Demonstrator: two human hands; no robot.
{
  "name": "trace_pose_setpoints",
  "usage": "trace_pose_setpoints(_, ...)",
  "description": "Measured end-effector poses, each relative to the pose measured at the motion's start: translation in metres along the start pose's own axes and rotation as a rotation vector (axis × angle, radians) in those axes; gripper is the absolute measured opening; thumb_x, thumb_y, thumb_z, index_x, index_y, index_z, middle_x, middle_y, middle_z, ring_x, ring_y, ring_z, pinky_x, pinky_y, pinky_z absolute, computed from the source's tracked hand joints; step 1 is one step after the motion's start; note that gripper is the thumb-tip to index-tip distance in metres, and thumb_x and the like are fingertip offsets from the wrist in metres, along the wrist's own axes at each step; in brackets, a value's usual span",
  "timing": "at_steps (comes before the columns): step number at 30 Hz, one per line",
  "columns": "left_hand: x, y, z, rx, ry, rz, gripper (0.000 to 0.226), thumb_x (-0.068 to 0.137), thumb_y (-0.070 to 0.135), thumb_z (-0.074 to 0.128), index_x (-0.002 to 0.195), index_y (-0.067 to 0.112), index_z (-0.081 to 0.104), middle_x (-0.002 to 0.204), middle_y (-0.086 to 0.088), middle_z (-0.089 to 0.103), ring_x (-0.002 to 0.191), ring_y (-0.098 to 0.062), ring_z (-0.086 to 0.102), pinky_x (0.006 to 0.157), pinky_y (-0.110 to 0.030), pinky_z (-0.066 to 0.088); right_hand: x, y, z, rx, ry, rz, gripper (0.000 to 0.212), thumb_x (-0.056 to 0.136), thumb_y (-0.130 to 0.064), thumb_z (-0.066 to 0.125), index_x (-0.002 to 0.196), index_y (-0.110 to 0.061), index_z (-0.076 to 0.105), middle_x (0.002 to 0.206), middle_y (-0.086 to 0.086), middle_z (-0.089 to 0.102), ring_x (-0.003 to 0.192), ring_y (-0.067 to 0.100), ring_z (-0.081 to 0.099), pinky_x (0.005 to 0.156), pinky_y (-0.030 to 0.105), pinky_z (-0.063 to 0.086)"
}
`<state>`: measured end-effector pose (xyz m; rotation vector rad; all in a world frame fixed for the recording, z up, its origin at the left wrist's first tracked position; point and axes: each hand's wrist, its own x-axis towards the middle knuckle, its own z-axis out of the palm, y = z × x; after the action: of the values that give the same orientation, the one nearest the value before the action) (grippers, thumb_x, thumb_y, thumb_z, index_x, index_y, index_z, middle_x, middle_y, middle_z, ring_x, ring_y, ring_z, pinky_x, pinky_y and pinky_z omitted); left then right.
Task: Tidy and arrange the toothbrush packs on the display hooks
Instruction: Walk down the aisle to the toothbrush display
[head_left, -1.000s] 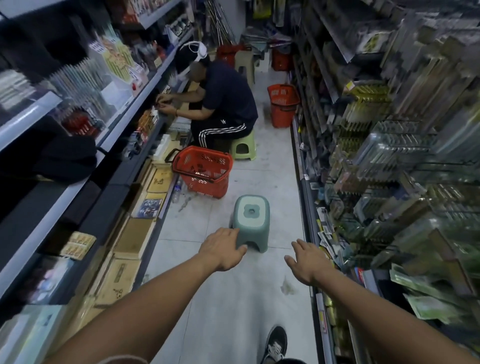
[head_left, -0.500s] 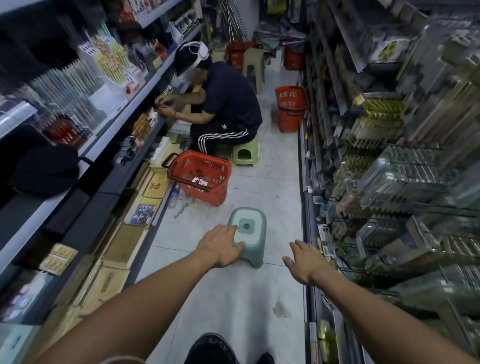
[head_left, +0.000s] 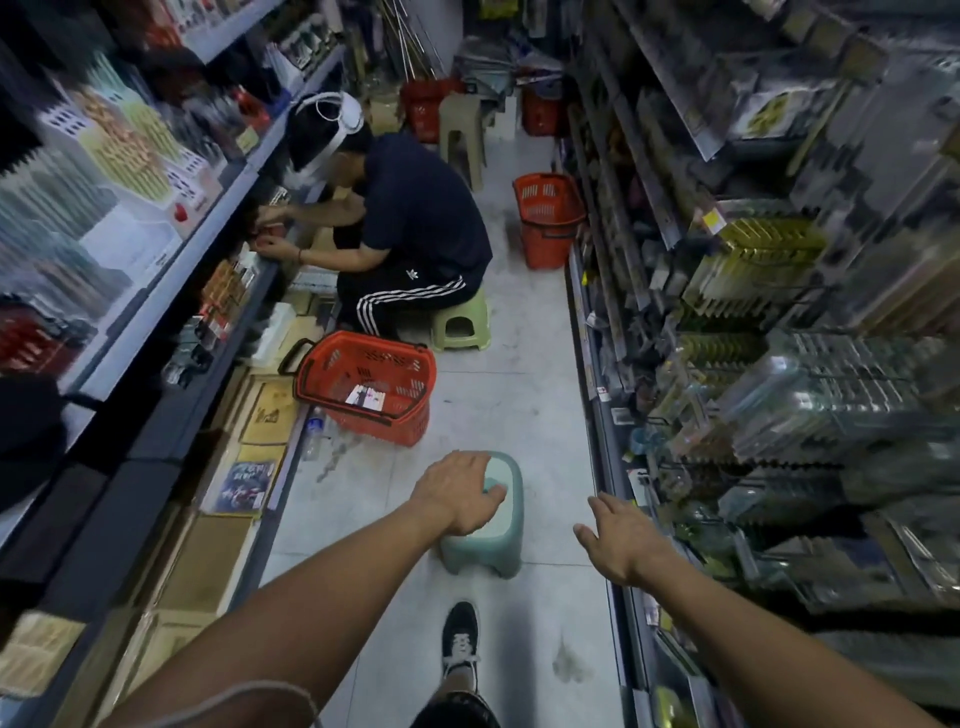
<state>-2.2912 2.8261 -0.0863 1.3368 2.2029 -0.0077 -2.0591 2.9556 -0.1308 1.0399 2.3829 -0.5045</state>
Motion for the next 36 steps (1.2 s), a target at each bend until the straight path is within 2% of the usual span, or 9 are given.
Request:
trace_pose_setpoints(8, 0.089, -0.011, -0.049, 0.027, -0.078, 0.15, 0.074, 0.107, 0.058, 0.037, 0.166, 0.016, 0.021, 0.172, -0.007, 0.026, 0.158, -0.027, 0.025, 0.127, -0.04, 0.023, 0.04, -0.008, -0.025, 0.118, -0.016, 0.179, 0.074, 0.108, -0.055, 0.026, 0.165, -0.009, 0.019, 0.172, 0.012, 0.018, 0.158, 0.03, 0.017, 0.128, 0.039, 0.015)
trace_pose_setpoints(14, 0.132, 0.016, -0.047, 0.083, -0.187, 0.26, 0.074, 0.107, 0.058, 0.034, 0.167, 0.018, 0.018, 0.173, -0.007, 0.022, 0.159, -0.026, 0.022, 0.128, -0.039, 0.02, 0.04, 0.004, -0.025, 0.209, -0.014, 0.299, 0.071, 0.108, -0.055, 0.028, 0.163, -0.01, 0.023, 0.17, 0.012, 0.023, 0.155, 0.032, 0.023, 0.127, 0.043, 0.02)
trace_pose_setpoints(18, 0.152, 0.054, -0.04, 0.16, -0.237, 0.357, 0.073, 0.108, 0.057, 0.033, 0.167, 0.017, 0.018, 0.173, -0.007, 0.023, 0.159, -0.026, 0.022, 0.128, -0.039, 0.021, 0.034, 0.03, -0.011, 0.277, -0.016, 0.391, 0.074, 0.106, -0.058, 0.025, 0.163, -0.009, 0.024, 0.17, 0.013, 0.025, 0.157, 0.033, 0.02, 0.128, 0.046, 0.017)
trace_pose_setpoints(21, 0.165, 0.089, -0.035, 0.212, -0.27, 0.422, 0.073, 0.108, 0.058, 0.032, 0.167, 0.017, 0.018, 0.173, -0.007, 0.024, 0.159, -0.026, 0.022, 0.128, -0.039, 0.02, 0.023, 0.051, -0.006, 0.362, -0.019, 0.469, 0.077, 0.106, -0.058, 0.025, 0.165, -0.01, 0.018, 0.173, 0.011, 0.017, 0.159, 0.032, 0.013, 0.129, 0.043, 0.014)
trace_pose_setpoints(26, 0.18, 0.149, -0.024, 0.289, -0.288, 0.517, 0.073, 0.107, 0.059, 0.032, 0.166, 0.017, 0.021, 0.172, -0.008, 0.027, 0.158, -0.027, 0.024, 0.127, -0.039, 0.021, 0.008, 0.094, -0.003, 0.457, 0.045, 0.526, 0.071, 0.107, -0.054, 0.028, 0.164, -0.011, 0.023, 0.17, 0.011, 0.025, 0.156, 0.03, 0.022, 0.128, 0.039, 0.018)
trace_pose_setpoints(32, 0.197, 0.225, -0.012, 0.374, -0.279, 0.577, 0.076, 0.105, 0.063, 0.033, 0.165, 0.017, 0.025, 0.169, -0.011, 0.032, 0.155, -0.03, 0.03, 0.125, -0.041, 0.027, -0.003, 0.144, -0.004, 0.57, 0.115, 0.586, 0.07, 0.108, -0.053, 0.029, 0.162, -0.009, 0.025, 0.168, 0.012, 0.027, 0.155, 0.03, 0.024, 0.127, 0.036, 0.019)
trace_pose_setpoints(36, 0.197, 0.271, -0.003, 0.423, -0.288, 0.639, 0.076, 0.105, 0.063, 0.034, 0.164, 0.016, 0.027, 0.168, -0.013, 0.034, 0.154, -0.032, 0.033, 0.125, -0.043, 0.029, -0.012, 0.16, -0.008, 0.613, 0.124, 0.601, 0.07, 0.109, -0.051, 0.032, 0.165, -0.011, 0.02, 0.171, 0.012, 0.022, 0.157, 0.029, 0.02, 0.127, 0.035, 0.017)
